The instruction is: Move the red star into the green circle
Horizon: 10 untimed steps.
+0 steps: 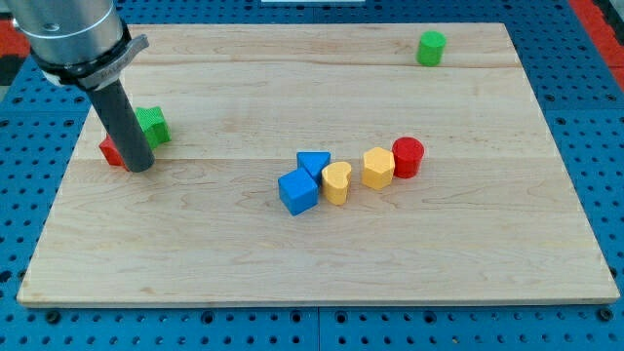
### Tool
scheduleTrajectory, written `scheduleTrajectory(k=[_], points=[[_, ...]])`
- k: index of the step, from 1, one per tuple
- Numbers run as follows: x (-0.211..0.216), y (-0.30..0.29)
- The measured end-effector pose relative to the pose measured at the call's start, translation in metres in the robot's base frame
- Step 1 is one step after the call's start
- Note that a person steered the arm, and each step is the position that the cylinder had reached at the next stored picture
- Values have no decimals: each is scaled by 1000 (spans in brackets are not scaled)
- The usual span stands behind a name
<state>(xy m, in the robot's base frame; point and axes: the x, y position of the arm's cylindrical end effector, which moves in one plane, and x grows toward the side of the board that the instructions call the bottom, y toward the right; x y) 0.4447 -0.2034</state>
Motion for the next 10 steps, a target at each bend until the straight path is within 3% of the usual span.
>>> scheduleTrajectory(k=[1,2,3,4,6,7,8,9,10], points=[[-28,3],[-21,24],[36,53],[34,-13],[-45,-20],[12,11],[-4,-23],[-55,-59],[-67,-60]])
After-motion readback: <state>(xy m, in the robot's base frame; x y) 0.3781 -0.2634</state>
